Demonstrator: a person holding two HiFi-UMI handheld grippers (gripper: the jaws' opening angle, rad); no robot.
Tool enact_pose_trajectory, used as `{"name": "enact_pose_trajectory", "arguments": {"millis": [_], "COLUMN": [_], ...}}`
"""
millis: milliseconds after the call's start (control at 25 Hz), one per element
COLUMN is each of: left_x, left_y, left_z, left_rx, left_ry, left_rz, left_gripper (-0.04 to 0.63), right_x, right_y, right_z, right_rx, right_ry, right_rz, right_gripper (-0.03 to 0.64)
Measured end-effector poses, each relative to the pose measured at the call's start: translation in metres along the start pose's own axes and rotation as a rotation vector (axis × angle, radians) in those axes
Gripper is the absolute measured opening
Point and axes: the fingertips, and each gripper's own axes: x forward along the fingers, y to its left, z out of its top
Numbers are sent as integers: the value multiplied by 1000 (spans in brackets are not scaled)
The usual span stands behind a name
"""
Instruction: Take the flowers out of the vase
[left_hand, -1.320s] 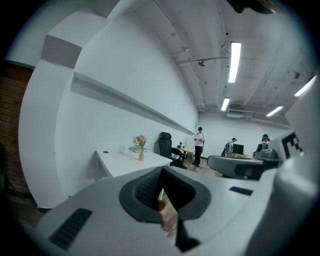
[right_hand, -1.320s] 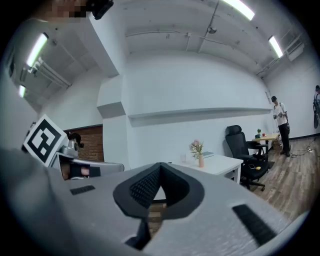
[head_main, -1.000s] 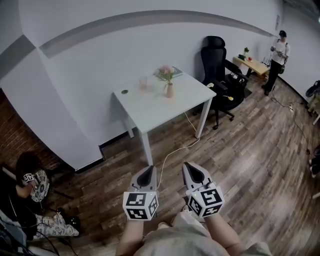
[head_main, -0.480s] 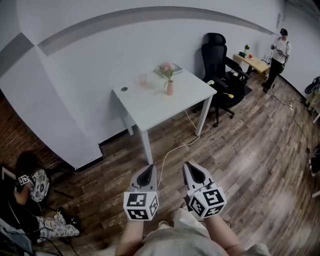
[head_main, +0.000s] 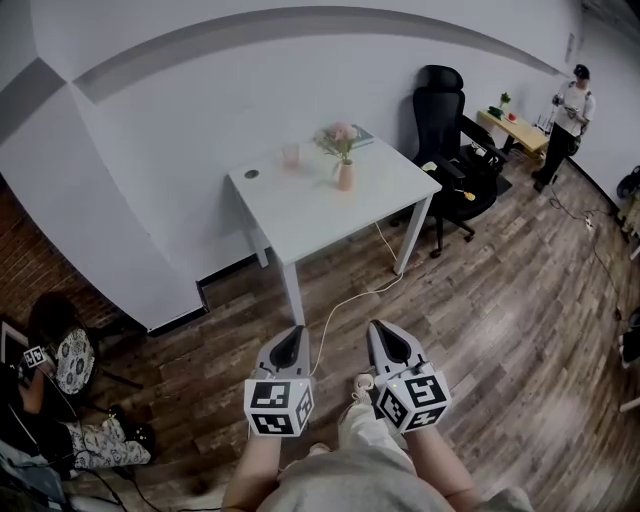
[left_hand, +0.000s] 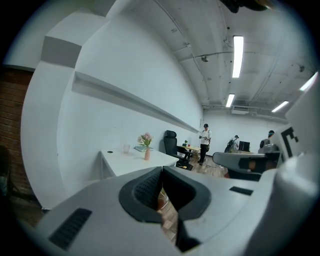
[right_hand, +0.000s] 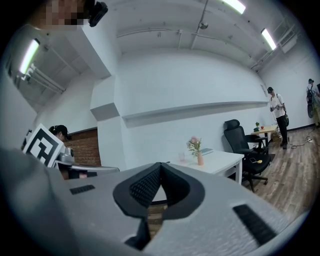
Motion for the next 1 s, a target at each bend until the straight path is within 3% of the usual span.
{"name": "enact_pose_trajectory", "arguments": {"millis": [320,1000], "left_x": [69,220], "left_y": [23,55], "left_z": [10,54], "left_rx": [-19,-58], "left_ry": [-12,-14], "left_rz": [49,146], "left_gripper": [8,8], "right_x": [65,208], "right_y": [-56,-163], "right_z": [4,35], "right_rx": [-22,-35], "right_ry": [24,69], "right_rz": [13,90], "right_gripper": [3,110]}}
